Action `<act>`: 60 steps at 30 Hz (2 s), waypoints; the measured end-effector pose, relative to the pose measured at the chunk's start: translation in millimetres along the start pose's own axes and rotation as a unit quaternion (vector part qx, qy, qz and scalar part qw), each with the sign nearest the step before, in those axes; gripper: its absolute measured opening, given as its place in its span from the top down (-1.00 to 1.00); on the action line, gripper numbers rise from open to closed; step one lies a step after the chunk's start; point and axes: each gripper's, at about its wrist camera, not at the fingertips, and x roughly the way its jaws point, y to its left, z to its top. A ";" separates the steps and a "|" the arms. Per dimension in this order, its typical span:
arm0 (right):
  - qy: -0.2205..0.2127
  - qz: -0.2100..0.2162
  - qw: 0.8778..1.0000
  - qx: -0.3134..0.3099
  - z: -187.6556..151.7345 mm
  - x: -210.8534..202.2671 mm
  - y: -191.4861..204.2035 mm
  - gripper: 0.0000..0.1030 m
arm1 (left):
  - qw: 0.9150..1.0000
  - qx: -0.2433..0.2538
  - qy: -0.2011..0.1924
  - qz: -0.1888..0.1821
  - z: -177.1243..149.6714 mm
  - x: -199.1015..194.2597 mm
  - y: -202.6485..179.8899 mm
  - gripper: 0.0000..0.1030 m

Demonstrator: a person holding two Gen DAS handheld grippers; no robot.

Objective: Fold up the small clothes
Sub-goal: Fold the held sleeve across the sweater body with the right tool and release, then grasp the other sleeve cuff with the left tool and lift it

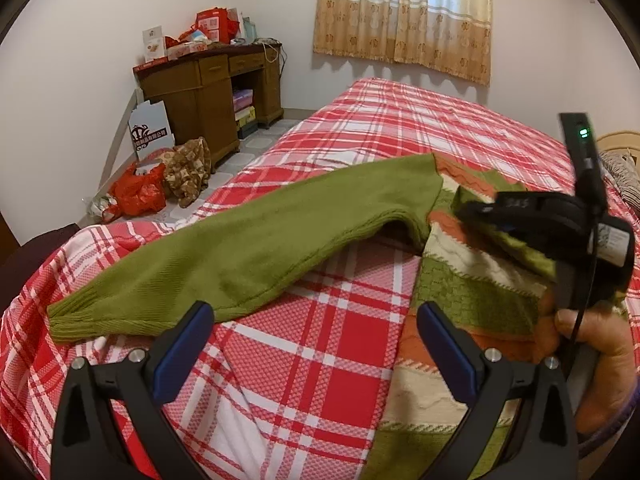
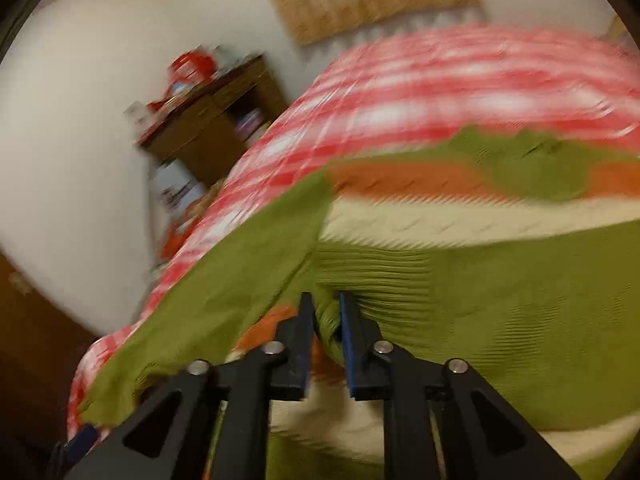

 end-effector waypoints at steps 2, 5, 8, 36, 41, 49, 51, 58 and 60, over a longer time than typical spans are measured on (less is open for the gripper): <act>0.019 0.025 0.999 0.002 -1.9 -1.0 3.1 0.56 | 1.000 0.000 0.000 0.000 -0.3 0.8 0.4 -1.00; -0.006 0.021 0.999 -0.024 -2.1 -28.6 6.4 0.55 | 1.000 0.001 0.006 0.004 -0.1 3.7 -2.0 -1.00; -0.040 -0.002 0.999 -0.031 -4.9 -65.0 -12.8 0.56 | 1.000 0.009 0.005 0.003 0.8 2.3 -9.1 -1.00; -0.091 -0.234 0.968 0.021 -44.3 -170.3 -184.8 0.46 | 0.994 0.081 0.016 0.072 54.5 78.2 -153.1 -1.00; -0.086 -0.240 0.967 0.009 -47.5 -166.7 -179.1 0.25 | 0.994 0.073 0.048 0.064 49.5 80.4 -130.5 -0.85; -0.088 -0.233 0.968 0.007 -50.9 -164.1 -179.6 0.18 | 0.986 -0.106 -0.018 0.130 33.5 -10.9 1.9 -1.00; -0.088 -0.235 0.968 0.005 -50.4 -163.6 -179.6 0.18 | 0.972 -0.169 -0.013 0.166 25.7 -20.2 44.0 -1.00; -0.086 -0.241 0.967 -0.001 -51.1 -162.5 -176.8 0.15 | 0.879 -0.414 0.028 0.236 -26.9 -30.8 173.2 -0.78; -0.085 -0.240 0.967 0.000 -51.1 -162.4 -177.0 0.15 | 0.878 -0.418 0.044 0.227 -27.7 -20.4 189.4 -0.63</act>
